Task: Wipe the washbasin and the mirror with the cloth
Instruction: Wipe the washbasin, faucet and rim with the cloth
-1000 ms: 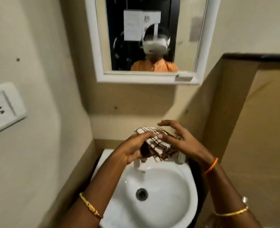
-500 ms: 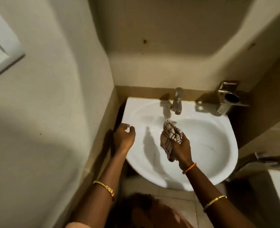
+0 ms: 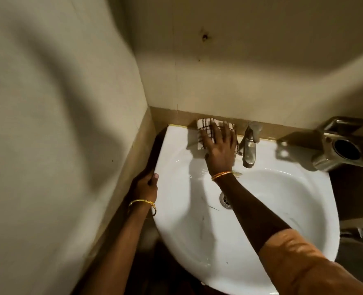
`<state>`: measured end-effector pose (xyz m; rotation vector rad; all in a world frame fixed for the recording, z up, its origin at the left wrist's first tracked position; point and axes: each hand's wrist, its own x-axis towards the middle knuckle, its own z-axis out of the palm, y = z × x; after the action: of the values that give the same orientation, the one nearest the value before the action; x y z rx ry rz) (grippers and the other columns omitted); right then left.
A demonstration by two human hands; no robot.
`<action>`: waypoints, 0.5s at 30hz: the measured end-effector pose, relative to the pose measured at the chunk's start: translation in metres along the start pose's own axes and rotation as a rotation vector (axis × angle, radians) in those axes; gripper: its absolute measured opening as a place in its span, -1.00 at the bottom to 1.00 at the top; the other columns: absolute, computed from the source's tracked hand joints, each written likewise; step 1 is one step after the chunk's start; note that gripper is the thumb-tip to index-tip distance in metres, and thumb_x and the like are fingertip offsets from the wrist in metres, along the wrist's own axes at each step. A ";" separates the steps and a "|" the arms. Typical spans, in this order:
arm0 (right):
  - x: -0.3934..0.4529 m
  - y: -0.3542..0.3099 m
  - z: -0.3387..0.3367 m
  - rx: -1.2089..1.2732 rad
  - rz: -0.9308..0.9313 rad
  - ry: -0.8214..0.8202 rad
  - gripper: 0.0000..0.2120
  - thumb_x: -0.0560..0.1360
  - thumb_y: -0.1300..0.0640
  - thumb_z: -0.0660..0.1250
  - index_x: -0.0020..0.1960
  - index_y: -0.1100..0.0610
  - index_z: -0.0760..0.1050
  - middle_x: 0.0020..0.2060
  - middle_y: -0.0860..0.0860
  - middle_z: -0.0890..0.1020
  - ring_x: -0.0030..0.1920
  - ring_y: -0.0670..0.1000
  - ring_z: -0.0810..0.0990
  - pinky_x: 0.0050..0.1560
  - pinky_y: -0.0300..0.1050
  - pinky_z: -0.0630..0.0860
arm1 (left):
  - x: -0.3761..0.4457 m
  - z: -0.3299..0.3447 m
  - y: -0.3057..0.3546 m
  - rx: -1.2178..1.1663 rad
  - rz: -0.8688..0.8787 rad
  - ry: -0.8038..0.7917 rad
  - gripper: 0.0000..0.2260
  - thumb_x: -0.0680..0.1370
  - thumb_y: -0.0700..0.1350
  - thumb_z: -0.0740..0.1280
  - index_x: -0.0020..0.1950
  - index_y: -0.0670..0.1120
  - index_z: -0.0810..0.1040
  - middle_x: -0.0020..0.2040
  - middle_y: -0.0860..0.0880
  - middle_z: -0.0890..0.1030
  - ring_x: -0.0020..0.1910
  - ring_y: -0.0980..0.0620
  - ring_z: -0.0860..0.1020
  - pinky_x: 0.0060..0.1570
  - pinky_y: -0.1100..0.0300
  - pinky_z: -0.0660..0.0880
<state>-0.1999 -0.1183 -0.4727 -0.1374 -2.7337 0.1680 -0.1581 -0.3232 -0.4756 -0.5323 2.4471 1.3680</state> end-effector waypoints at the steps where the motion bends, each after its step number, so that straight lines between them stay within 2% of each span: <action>1: 0.001 0.001 0.001 -0.057 0.036 -0.045 -0.53 0.37 0.38 0.19 0.15 0.03 0.61 0.19 0.14 0.60 0.23 0.30 0.51 0.26 0.25 0.38 | 0.003 -0.002 0.002 -0.006 -0.018 -0.036 -0.69 0.61 -0.10 0.19 0.32 -0.13 0.51 0.17 -0.11 0.59 0.15 -0.11 0.53 0.14 0.19 0.39; 3: -0.007 0.003 0.007 -0.110 0.104 -0.142 -0.52 0.35 0.38 0.20 0.14 0.02 0.62 0.19 0.14 0.61 0.21 0.32 0.53 0.13 0.33 0.47 | 0.008 -0.004 0.009 -0.068 -0.068 -0.090 -0.68 0.61 -0.16 0.19 0.36 -0.15 0.46 0.25 -0.14 0.56 0.21 -0.14 0.51 0.18 0.17 0.38; 5: -0.017 0.003 0.011 -0.063 0.167 -0.248 -0.39 0.25 0.49 0.29 0.20 0.05 0.59 0.26 0.18 0.55 0.25 0.37 0.48 0.02 0.36 0.50 | 0.009 -0.007 0.014 -0.080 -0.103 -0.133 -0.67 0.61 -0.19 0.18 0.38 -0.14 0.43 0.32 -0.15 0.51 0.26 -0.16 0.49 0.23 0.13 0.38; 7: -0.021 0.001 0.012 0.002 0.228 -0.292 -0.34 0.26 0.53 0.31 0.27 0.06 0.54 0.33 0.19 0.48 0.31 0.39 0.40 0.07 0.37 0.48 | 0.009 -0.010 0.017 -0.095 -0.135 -0.158 -0.67 0.61 -0.21 0.17 0.38 -0.15 0.42 0.32 -0.16 0.51 0.27 -0.16 0.49 0.20 0.17 0.38; 10: -0.028 -0.002 0.014 -0.019 0.266 -0.223 -0.34 0.20 0.52 0.37 0.22 0.06 0.57 0.27 0.18 0.54 0.28 0.39 0.44 0.14 0.43 0.42 | 0.009 -0.017 0.019 -0.165 -0.174 -0.190 -0.65 0.60 -0.24 0.21 0.39 -0.18 0.41 0.33 -0.17 0.50 0.28 -0.15 0.49 0.14 0.22 0.37; 13: -0.034 -0.036 0.019 -0.041 0.329 -0.234 -0.34 0.16 0.45 0.42 0.19 0.01 0.60 0.25 0.13 0.57 0.26 0.37 0.48 0.18 0.49 0.28 | 0.011 -0.021 0.023 -0.185 -0.199 -0.224 -0.64 0.59 -0.26 0.23 0.39 -0.18 0.41 0.33 -0.16 0.50 0.19 -0.08 0.51 0.14 0.15 0.40; 15: -0.035 -0.083 0.022 -0.005 0.220 -0.278 -0.48 0.26 0.27 0.29 0.18 -0.02 0.61 0.24 0.10 0.58 0.22 0.34 0.52 0.15 0.46 0.34 | 0.011 -0.023 0.027 -0.169 -0.221 -0.236 -0.66 0.60 -0.27 0.20 0.39 -0.17 0.41 0.27 -0.14 0.51 0.04 -0.01 0.47 0.07 0.11 0.42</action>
<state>-0.1825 -0.2070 -0.4950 -0.4487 -2.9899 0.2587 -0.1814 -0.3318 -0.4488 -0.6212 2.0339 1.4602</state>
